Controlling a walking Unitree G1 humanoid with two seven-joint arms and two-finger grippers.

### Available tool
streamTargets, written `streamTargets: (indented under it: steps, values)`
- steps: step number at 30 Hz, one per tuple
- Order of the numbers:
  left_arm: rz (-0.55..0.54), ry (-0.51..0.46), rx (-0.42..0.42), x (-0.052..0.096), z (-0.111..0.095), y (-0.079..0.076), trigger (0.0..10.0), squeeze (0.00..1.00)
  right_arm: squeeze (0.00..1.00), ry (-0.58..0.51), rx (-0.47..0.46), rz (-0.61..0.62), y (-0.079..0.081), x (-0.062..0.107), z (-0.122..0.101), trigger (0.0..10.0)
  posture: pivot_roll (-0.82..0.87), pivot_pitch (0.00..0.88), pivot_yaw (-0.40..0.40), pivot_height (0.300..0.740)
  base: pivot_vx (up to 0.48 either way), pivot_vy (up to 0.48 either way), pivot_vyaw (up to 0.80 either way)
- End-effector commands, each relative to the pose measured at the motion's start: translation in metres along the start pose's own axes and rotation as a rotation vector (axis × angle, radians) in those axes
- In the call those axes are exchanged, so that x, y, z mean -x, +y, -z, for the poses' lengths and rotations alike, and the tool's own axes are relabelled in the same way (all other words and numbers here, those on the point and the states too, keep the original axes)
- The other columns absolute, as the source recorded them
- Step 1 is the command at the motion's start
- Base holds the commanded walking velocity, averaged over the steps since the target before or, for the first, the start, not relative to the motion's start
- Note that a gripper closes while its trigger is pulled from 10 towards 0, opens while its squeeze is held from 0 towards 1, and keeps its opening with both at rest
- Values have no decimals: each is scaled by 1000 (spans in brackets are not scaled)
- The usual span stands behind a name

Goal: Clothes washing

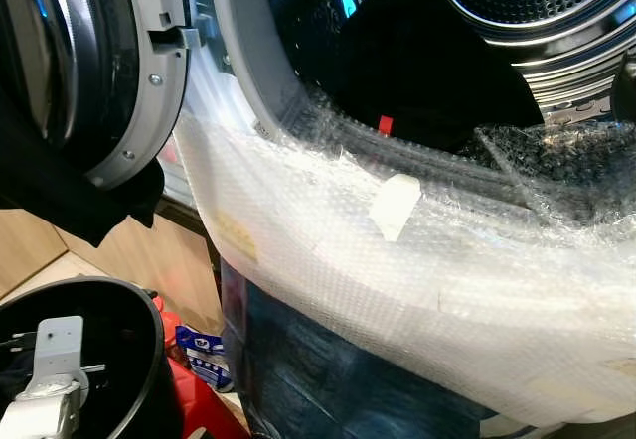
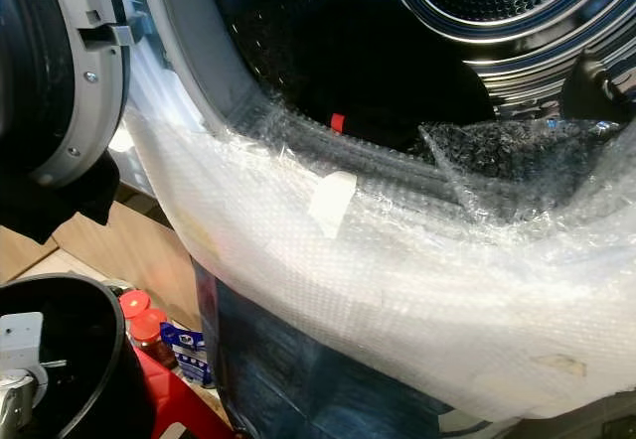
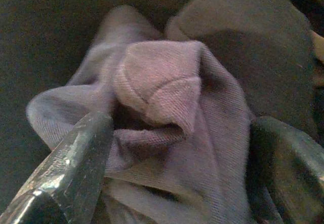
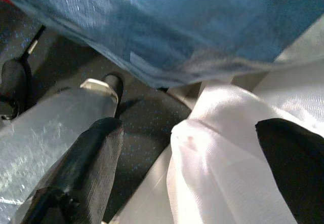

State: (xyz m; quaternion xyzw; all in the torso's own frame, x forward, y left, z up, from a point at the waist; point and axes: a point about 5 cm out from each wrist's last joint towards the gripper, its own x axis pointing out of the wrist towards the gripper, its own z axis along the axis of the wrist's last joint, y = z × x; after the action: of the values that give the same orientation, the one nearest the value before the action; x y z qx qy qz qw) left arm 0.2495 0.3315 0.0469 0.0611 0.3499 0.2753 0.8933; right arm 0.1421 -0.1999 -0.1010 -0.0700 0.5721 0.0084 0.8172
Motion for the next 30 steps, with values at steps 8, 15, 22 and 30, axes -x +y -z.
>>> streamTargets:
  steps: [8, 15, 22, 30]
  values:
    - [12, 48, 98, -2, 9, -6, 10000, 0, 0, 6, -17, 4, -3, 0, 1, 10000, 125, 14, -66, 740, 0, 0, 0]
    - [28, 30, 109, -2, 10, -10, 0, 0, 0, 18, -14, 1, -3, 0, 4, 10000, 133, 14, -75, 740, 0, 0, 0]
    - [48, 20, 112, -1, 7, -12, 0, 0, 0, 20, -15, -15, -1, 0, 1, 10000, 142, 24, -73, 740, 0, 0, 0]
    - [62, 10, 123, 1, 7, -17, 0, 0, 0, 26, -11, -21, 0, 0, 1, 10000, 143, 31, -80, 740, 0, 0, 0]
